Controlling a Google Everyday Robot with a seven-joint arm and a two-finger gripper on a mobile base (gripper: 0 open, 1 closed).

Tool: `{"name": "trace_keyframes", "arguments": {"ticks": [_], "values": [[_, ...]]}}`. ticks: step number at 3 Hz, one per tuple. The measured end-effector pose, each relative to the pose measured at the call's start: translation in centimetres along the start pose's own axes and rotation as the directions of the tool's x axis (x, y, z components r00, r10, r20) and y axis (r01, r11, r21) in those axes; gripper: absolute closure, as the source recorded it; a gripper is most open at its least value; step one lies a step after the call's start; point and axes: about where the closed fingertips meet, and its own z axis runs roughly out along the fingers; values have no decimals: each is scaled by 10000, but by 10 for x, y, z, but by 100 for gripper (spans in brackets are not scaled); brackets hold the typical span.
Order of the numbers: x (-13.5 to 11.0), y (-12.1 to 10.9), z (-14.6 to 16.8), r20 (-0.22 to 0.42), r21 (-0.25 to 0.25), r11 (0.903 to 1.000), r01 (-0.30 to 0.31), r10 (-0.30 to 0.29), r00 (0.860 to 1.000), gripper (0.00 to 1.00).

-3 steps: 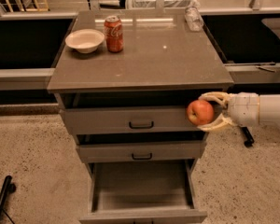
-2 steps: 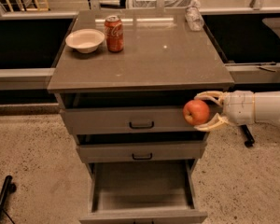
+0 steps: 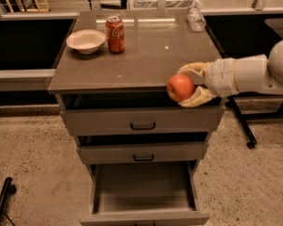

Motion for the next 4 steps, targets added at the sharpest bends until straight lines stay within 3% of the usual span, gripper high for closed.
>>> {"name": "trace_keyframes", "arguments": {"ticks": [1,2,3,4], "values": [[-22,-49,1,353,87,10000,-37,34,9994,100],[-15,-98,3,627,644,9906,-1205,1165,9912,100],[-8,-144,17,935,1263,9543,-2707,2602,9610,100],[1,-153,45,12,851,9578,-2747,2756,9613,100]]}}
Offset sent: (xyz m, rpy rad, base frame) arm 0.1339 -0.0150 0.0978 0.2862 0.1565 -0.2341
